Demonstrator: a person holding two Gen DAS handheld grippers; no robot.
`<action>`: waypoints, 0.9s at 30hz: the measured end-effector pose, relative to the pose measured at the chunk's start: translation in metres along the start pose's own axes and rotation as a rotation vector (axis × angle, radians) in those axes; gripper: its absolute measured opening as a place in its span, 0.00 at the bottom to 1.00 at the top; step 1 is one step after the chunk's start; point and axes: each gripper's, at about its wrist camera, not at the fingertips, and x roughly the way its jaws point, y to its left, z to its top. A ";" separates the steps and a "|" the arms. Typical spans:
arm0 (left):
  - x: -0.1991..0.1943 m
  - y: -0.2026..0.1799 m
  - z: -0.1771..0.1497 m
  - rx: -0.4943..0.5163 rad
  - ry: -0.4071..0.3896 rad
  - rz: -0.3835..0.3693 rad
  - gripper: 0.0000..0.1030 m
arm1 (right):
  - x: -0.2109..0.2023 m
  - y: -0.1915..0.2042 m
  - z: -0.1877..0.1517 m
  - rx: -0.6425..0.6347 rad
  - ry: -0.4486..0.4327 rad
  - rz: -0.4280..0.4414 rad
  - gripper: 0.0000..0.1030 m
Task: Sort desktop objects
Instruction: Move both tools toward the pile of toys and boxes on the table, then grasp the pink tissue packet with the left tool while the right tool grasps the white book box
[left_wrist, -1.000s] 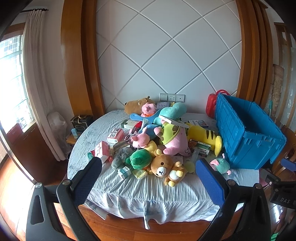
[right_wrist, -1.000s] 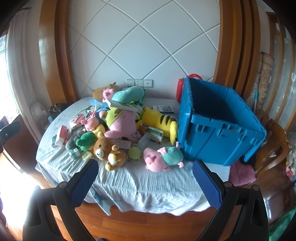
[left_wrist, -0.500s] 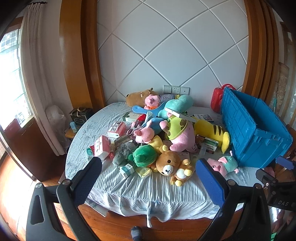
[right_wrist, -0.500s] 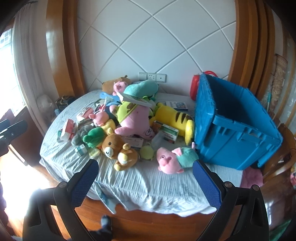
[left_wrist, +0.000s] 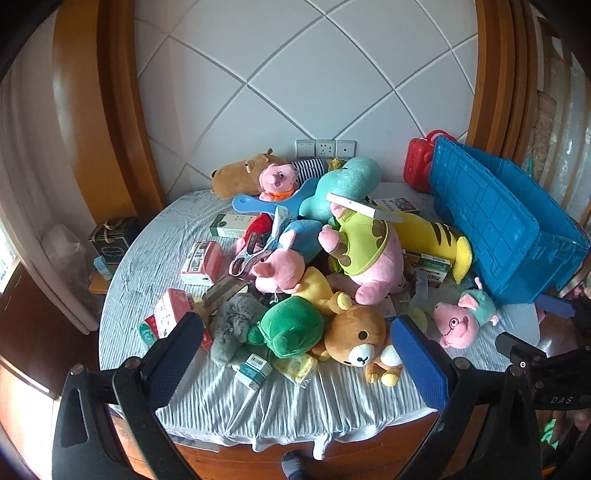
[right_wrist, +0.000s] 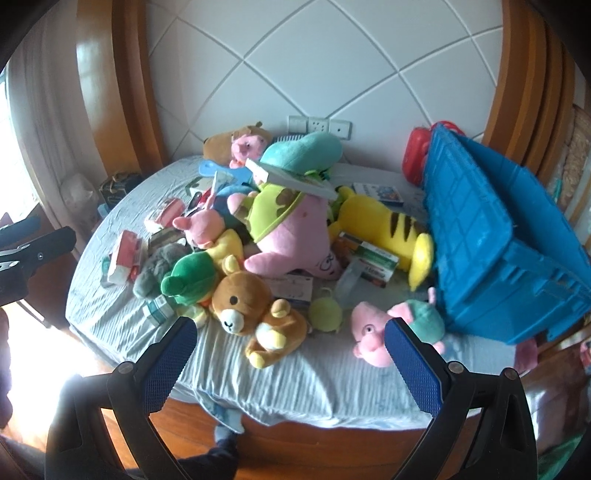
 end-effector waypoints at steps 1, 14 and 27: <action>0.008 0.003 0.001 0.015 0.008 -0.015 1.00 | 0.007 0.004 0.001 0.001 0.007 0.001 1.00; 0.077 0.035 0.013 0.079 0.092 -0.096 1.00 | 0.075 0.039 0.016 0.035 0.099 -0.049 1.00; 0.098 0.064 0.048 0.015 0.081 0.005 1.00 | 0.119 0.059 0.094 -0.146 -0.029 -0.096 1.00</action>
